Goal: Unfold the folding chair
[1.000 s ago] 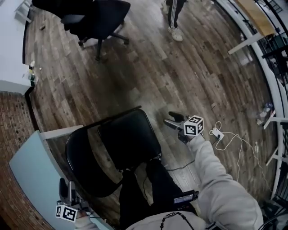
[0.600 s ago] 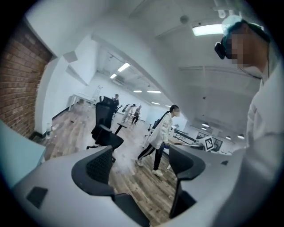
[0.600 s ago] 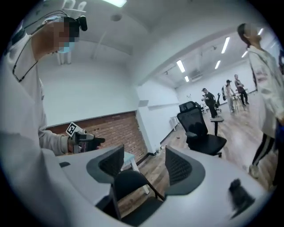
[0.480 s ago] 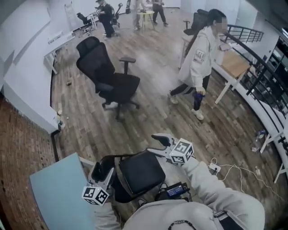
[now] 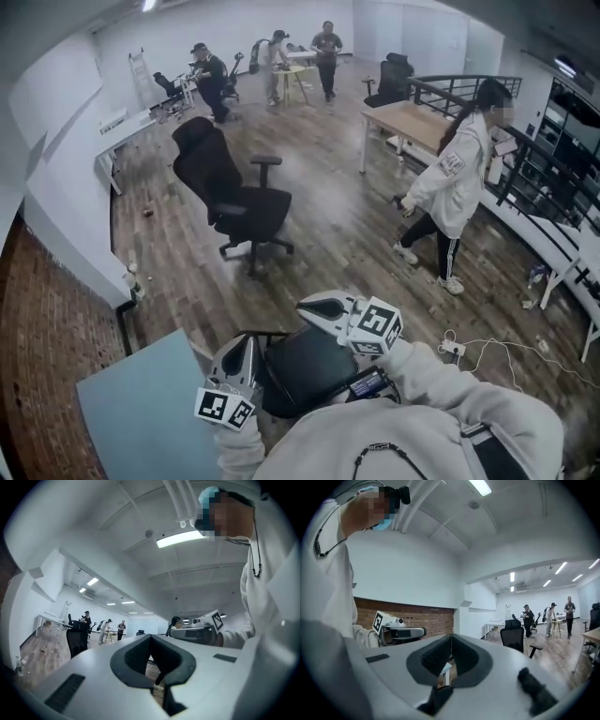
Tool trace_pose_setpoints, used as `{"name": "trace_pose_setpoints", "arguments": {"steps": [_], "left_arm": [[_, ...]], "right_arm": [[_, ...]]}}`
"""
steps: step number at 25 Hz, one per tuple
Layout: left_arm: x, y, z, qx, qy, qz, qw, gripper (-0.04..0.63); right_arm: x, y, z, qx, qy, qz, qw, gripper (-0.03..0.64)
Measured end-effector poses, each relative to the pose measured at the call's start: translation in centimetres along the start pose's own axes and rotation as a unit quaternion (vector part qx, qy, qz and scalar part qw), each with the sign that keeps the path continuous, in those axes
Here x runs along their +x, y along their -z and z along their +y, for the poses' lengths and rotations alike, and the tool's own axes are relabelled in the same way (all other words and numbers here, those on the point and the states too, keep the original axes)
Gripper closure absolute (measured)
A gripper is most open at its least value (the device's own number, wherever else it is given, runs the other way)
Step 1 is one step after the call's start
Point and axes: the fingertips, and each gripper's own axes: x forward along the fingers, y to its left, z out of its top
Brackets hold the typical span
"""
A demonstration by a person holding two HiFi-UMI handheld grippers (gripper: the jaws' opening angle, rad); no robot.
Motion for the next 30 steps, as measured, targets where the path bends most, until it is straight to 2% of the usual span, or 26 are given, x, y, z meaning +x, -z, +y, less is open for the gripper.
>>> {"name": "trace_pose_setpoints", "arguments": {"steps": [2, 5, 9, 12, 17, 23, 30], "left_arm": [[-1.5, 0.2, -0.7, 0.016, 0.001, 0.006, 0.9999, 0.588], [-4.3, -0.1, -0.4, 0.003, -0.002, -0.003, 1.0000, 0.589], [-7.4, -1.5, -0.5, 0.014, 0.010, -0.003, 0.9998, 0.589], [-8.6, -2.8, 0.0, 0.015, -0.005, -0.004, 0.9999, 0.589], [-9.0, -2.5, 0.4, 0.014, -0.024, 0.013, 0.9995, 0.589], [-8.3, -1.9, 0.5, 0.014, -0.010, 0.019, 0.9997, 0.589], [-8.8, -0.8, -0.9, 0.012, -0.013, 0.023, 0.9996, 0.589]], "right_arm": [[0.5, 0.5, 3.1, 0.014, 0.000, 0.003, 1.000, 0.607], [2.2, 1.3, 7.4, 0.047, -0.012, 0.006, 0.999, 0.609], [4.1, 0.2, 10.3, 0.038, -0.007, 0.006, 0.999, 0.609], [4.9, -0.7, 11.3, 0.036, -0.010, 0.002, 0.999, 0.609], [4.8, -0.5, 12.3, 0.036, -0.008, 0.008, 0.999, 0.609], [5.3, -0.1, 12.1, 0.034, 0.003, 0.012, 0.999, 0.611], [3.5, 0.9, 12.5, 0.040, 0.010, 0.013, 0.999, 0.611]]}}
